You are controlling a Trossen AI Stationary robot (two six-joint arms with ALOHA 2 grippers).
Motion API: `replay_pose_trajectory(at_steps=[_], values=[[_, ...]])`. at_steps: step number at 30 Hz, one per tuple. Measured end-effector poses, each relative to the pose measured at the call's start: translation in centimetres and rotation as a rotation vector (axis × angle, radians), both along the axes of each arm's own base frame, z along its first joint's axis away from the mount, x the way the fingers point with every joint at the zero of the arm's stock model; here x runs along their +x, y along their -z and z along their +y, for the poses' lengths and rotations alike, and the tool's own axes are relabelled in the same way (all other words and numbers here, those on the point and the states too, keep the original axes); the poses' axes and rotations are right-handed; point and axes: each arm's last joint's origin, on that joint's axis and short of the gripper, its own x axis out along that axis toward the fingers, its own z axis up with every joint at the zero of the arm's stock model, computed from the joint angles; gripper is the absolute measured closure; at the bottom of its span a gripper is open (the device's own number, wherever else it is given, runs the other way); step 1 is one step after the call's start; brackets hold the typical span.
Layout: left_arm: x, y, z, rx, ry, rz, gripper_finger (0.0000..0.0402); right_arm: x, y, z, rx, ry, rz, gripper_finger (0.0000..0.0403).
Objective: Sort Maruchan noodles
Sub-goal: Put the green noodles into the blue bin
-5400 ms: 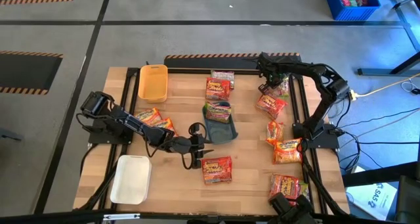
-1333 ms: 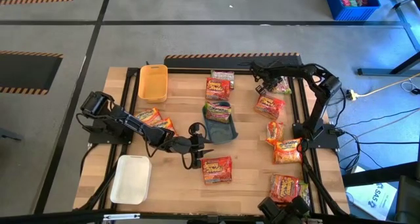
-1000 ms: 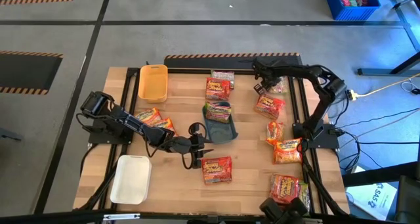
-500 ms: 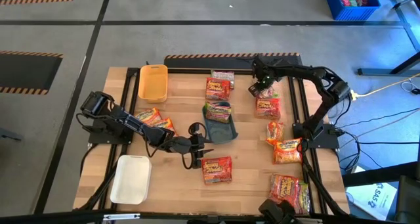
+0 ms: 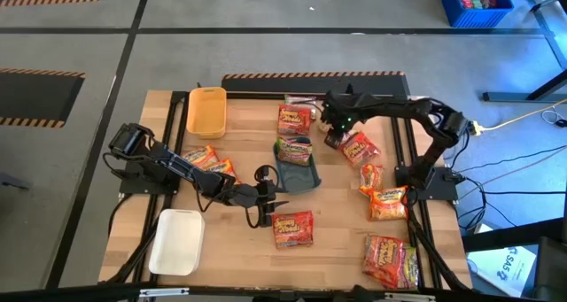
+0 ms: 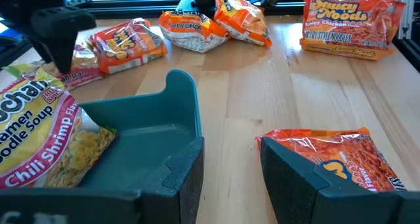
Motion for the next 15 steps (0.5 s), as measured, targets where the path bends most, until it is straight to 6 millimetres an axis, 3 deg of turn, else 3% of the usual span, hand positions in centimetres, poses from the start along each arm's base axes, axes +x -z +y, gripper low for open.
replay_pose_trajectory(at_steps=[9,15], values=[[0.0,0.0,0.0,0.000,0.000,0.000,0.0259,1.7,-0.2,2.9,-0.230,0.064,0.119,0.0110],[0.0,0.0,0.0,0.000,0.000,0.000,0.0259,2.0,0.5,4.3,-0.354,0.130,0.142,0.0050]])
